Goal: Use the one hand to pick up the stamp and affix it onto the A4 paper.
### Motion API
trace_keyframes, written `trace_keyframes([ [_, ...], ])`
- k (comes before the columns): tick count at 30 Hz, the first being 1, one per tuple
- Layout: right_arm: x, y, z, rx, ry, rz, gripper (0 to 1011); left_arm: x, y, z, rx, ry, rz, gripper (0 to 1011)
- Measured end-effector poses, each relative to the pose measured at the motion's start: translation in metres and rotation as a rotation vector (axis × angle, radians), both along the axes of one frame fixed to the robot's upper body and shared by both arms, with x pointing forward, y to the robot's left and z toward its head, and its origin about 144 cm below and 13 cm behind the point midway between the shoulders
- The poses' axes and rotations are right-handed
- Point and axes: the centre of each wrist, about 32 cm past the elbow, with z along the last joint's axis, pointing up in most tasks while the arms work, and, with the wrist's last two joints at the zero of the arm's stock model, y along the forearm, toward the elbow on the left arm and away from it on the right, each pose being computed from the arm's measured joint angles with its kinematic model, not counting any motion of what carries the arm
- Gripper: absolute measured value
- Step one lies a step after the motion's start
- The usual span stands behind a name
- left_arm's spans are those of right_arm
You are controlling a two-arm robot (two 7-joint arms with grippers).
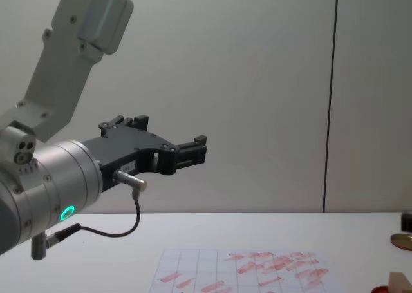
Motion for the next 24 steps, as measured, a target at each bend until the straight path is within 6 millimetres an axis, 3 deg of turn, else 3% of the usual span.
trace_keyframes([
  [24, 0.028, 0.009, -0.032, -0.017, 0.122, -0.034, 1001, 0.000, 0.000, 0.000, 0.000, 0.000, 0.000, 993],
])
